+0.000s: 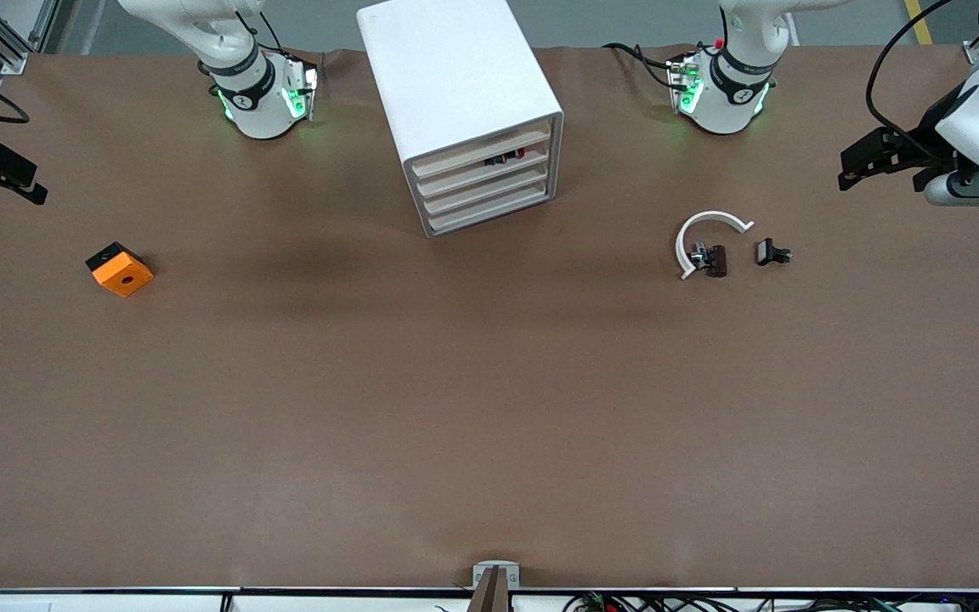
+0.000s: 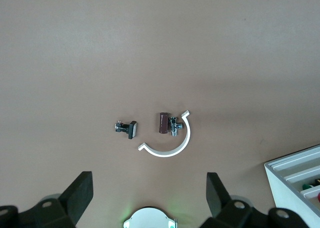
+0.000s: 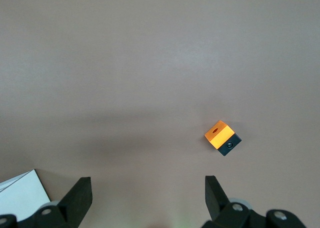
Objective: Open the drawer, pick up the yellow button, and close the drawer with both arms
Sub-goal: 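Raise the left gripper from rest and swing it toward the cabinet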
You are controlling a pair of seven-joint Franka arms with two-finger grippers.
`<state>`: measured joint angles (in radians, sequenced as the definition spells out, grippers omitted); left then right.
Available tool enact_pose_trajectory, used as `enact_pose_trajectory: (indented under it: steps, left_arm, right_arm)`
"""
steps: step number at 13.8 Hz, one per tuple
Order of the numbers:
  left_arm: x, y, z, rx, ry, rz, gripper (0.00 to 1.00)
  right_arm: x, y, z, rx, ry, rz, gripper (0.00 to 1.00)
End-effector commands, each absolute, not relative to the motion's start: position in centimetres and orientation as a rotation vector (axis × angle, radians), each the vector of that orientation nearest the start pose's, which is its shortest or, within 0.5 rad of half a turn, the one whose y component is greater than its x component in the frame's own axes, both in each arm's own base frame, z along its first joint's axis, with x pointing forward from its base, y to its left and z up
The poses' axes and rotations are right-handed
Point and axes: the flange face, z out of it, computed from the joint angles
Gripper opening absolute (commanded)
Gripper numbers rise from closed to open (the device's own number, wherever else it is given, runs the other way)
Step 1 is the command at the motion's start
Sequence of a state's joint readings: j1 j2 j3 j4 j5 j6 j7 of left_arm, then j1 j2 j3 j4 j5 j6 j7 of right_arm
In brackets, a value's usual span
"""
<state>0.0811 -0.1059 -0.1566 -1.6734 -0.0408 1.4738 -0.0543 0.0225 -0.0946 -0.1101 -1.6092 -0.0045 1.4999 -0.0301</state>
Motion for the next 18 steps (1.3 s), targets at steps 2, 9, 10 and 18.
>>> enact_pose_trajectory:
  steps: [2, 9, 10, 18]
  left_arm:
    - [51.0, -4.8, 62.8, -3.155, 0.047, 0.14, 1.0]
    - [51.5, -4.0, 61.7, -3.154, 0.042, 0.185, 1.0]
    - [51.5, -3.8, 61.3, -3.154, 0.035, 0.199, 1.0]
    - [56.3, -5.0, 51.5, -3.147, 0.005, 0.429, 1.0]
  right_arm:
    - [50.9, -4.6, 65.4, -3.133, 0.093, 0.015, 1.0]
    - [50.9, -4.7, 65.4, -3.133, 0.093, 0.013, 1.0]
    - [50.9, -4.7, 65.4, -3.133, 0.093, 0.013, 1.0]
    - [50.9, -4.7, 65.4, -3.133, 0.093, 0.013, 1.0]
